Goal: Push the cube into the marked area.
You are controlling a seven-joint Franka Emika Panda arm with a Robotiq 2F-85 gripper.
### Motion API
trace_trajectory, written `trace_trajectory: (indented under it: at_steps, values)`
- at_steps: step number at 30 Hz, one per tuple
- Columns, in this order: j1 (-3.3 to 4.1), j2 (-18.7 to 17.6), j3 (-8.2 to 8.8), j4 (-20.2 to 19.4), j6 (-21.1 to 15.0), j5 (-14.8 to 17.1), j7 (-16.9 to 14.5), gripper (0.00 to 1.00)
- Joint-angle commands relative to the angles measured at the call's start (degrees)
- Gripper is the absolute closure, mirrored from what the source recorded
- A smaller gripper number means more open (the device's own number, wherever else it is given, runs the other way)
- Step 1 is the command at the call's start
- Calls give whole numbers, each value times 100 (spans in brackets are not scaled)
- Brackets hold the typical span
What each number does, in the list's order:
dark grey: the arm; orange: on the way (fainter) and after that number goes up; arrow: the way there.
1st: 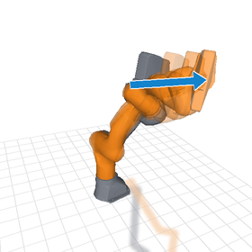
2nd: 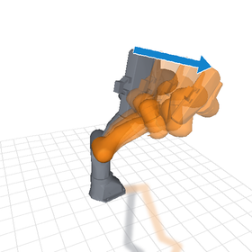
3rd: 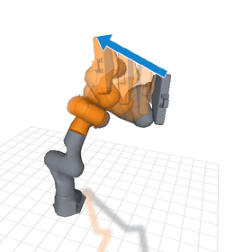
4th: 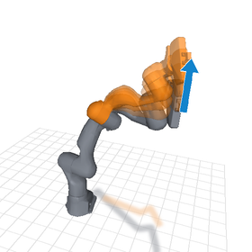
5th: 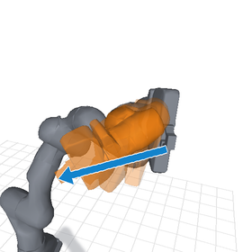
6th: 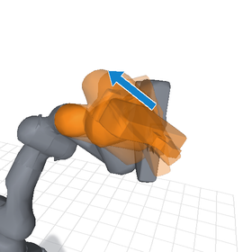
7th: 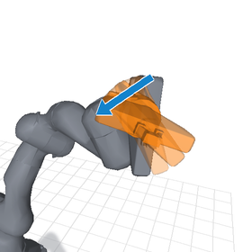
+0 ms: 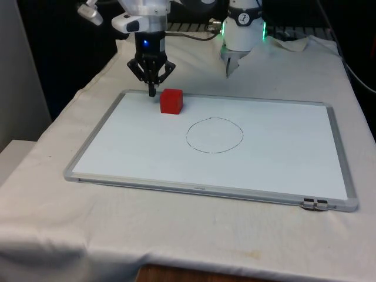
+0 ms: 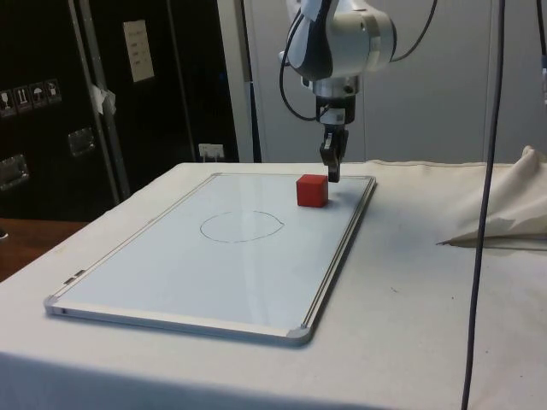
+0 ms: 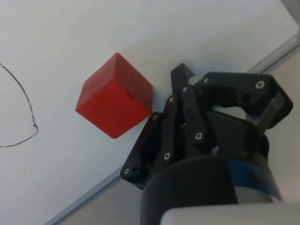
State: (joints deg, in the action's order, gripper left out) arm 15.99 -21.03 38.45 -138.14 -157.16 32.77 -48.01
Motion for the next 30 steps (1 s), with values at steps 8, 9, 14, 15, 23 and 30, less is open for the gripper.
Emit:
trace_trajectory:
  at_steps: [8,9,14,15,23,30]
  values:
    - [-17,166,-235,-63,-201,258,-143,100]
    - [-11,195,-269,-86,-189,327,-160,100]
    - [0,309,-309,-206,-195,447,-172,100]
    - [6,332,-321,-235,-195,464,-160,100]
    - [40,487,-350,-367,-132,516,-23,100]
    - [52,670,-413,-458,-57,607,34,100]
